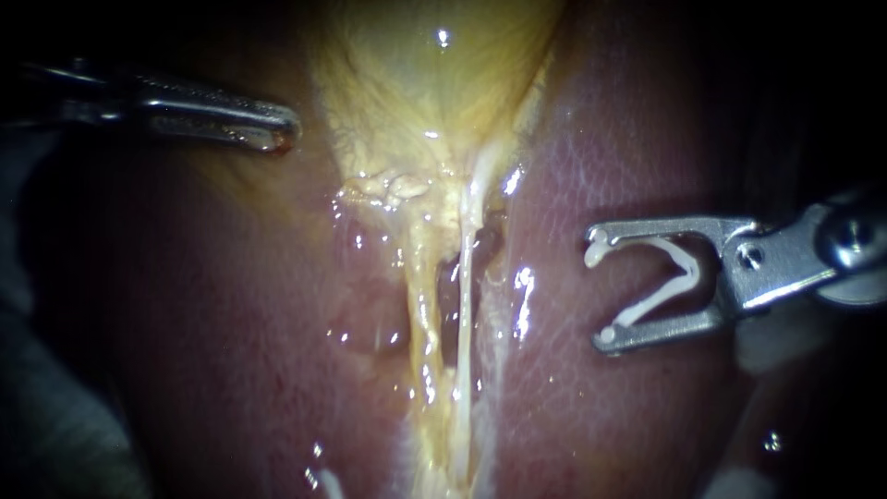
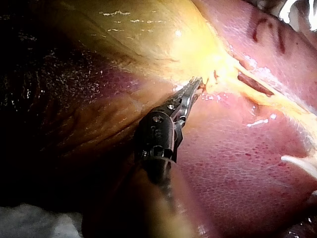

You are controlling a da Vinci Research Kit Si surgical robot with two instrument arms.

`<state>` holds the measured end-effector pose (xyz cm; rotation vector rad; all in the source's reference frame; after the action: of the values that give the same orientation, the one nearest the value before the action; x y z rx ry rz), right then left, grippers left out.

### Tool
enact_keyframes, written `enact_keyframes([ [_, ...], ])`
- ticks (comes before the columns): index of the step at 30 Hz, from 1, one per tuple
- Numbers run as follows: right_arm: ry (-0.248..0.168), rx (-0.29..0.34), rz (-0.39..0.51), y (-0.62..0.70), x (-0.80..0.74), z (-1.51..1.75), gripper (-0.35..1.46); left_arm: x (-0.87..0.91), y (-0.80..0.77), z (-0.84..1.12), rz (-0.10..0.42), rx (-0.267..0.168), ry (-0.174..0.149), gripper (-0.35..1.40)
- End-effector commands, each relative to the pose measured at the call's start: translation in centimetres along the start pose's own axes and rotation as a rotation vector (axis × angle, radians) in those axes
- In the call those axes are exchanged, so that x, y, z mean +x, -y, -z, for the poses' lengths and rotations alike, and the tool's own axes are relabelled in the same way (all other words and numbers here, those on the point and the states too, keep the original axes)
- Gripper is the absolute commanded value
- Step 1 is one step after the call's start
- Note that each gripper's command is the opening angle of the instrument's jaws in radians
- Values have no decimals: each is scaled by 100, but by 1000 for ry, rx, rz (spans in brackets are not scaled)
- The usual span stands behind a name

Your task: Grabbing gallbladder

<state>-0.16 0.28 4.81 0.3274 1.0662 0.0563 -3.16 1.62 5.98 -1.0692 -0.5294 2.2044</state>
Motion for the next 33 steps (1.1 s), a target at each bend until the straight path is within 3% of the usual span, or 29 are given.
enact_keyframes([
  [1,0,0,0,0,0,0,49,0,0,0,-1,0,0,-35],
  [7,0,0,0,0,0,0,49,0,-2,0,0,-5,1,-35],
  [8,0,0,0,0,0,0,49,1,-3,0,0,-4,1,-27],
  [9,0,0,0,0,0,0,49,1,-5,-1,7,-3,0,10],
  [10,0,0,0,0,0,0,49,1,-6,-1,-11,-2,3,22],
  [15,0,0,0,0,0,0,49,2,-11,0,-32,1,3,51],
  [25,0,0,0,0,0,1,49,3,-15,-10,-36,0,4,54],
  [33,0,0,0,0,0,1,49,-6,-22,-48,-40,-14,15,49],
])
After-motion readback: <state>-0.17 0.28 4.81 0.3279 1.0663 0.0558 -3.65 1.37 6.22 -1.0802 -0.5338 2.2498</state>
